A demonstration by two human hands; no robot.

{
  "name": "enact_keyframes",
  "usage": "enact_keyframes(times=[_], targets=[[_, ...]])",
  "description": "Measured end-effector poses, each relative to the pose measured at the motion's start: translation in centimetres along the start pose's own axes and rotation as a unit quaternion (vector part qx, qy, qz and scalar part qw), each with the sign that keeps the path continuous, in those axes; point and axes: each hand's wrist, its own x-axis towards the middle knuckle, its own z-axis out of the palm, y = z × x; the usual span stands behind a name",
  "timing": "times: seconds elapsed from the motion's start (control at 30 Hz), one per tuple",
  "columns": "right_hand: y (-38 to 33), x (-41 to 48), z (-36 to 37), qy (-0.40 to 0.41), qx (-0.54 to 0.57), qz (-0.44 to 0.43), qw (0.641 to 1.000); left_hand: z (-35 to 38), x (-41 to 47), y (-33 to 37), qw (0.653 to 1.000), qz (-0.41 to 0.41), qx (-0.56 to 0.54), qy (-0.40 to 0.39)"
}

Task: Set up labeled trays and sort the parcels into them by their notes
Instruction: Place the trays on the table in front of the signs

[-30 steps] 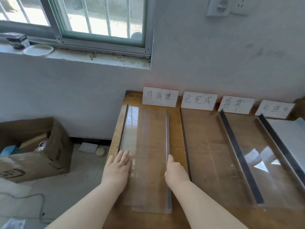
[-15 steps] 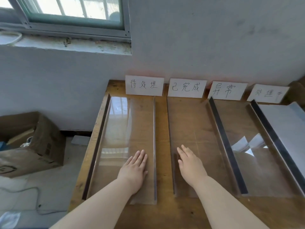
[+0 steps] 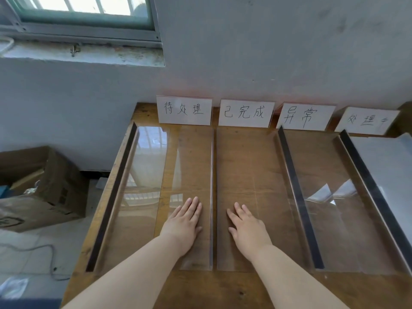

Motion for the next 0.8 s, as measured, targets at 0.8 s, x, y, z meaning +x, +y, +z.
enact_keyframes(times=[0.8], targets=[[0.1,0.0,0.1,0.000,0.005,-0.003,1.000,0.3,-0.3,1.4,0.999,0.009,0.025,-0.025]])
